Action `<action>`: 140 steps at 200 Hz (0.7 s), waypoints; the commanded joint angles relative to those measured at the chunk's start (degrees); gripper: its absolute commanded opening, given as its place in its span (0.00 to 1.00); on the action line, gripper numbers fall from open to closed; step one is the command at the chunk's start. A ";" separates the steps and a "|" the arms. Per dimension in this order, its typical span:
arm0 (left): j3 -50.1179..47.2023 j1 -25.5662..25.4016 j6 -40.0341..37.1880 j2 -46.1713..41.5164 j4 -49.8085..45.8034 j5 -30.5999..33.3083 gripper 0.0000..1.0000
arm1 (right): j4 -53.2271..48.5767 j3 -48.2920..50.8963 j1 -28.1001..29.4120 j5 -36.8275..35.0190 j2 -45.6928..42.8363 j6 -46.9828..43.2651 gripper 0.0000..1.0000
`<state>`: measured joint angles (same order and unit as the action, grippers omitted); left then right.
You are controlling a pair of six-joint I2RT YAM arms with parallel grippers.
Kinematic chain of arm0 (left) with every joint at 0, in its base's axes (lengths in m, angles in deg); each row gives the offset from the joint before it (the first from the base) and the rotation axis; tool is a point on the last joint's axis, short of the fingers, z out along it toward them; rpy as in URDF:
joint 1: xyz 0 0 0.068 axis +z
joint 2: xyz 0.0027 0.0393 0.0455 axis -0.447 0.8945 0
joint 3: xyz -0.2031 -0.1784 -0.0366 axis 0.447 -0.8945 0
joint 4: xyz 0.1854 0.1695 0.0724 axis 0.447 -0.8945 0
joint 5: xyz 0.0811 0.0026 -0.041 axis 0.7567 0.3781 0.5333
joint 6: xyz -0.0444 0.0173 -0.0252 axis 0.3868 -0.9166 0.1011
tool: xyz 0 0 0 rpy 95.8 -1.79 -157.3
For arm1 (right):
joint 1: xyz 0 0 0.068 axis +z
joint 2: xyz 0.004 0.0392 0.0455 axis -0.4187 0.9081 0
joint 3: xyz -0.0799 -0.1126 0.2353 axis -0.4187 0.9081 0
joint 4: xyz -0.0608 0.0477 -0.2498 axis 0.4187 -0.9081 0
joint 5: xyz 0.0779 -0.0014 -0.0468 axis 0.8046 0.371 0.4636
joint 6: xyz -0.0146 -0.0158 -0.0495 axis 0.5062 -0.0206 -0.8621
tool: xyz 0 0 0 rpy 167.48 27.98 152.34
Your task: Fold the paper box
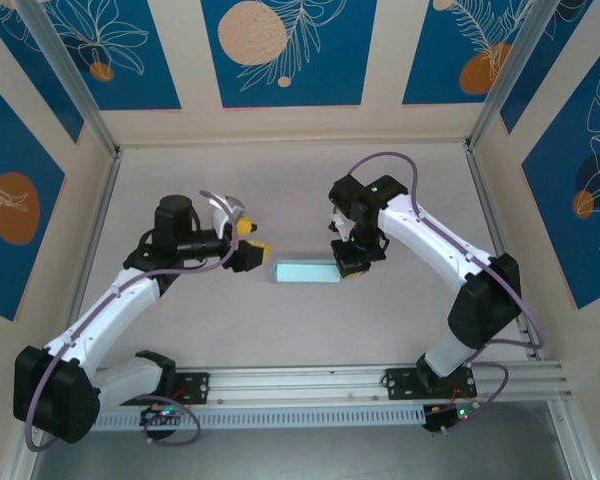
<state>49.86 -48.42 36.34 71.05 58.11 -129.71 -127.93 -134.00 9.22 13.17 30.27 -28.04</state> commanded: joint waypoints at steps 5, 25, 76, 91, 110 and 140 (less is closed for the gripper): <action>-2.80 -4.72 -8.56 2.02 3.20 -3.02 0.91 | -3.58 -3.95 -1.56 3.77 3.71 -3.07 0.00; -3.04 -6.69 -16.53 4.95 3.42 -1.95 0.96 | -4.05 -5.89 -2.02 4.37 6.84 -4.06 0.00; 5.00 -6.01 -29.40 15.08 -3.06 -0.98 0.95 | -6.21 -12.14 -2.25 3.58 12.76 -5.67 0.00; 5.54 -5.77 -28.01 17.15 -2.16 0.04 0.85 | -6.52 -13.27 -2.00 3.09 13.97 -5.67 0.00; 4.22 -5.72 -26.68 17.94 0.39 0.11 0.78 | -6.45 -14.44 -1.81 3.00 15.07 -5.49 0.00; 2.56 -5.74 -25.16 19.18 3.90 2.34 0.60 | -7.25 -16.63 -1.20 1.37 16.80 -5.39 0.00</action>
<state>53.20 -54.54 11.47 88.85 58.72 -128.24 -132.45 -147.83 7.28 14.84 45.84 -32.56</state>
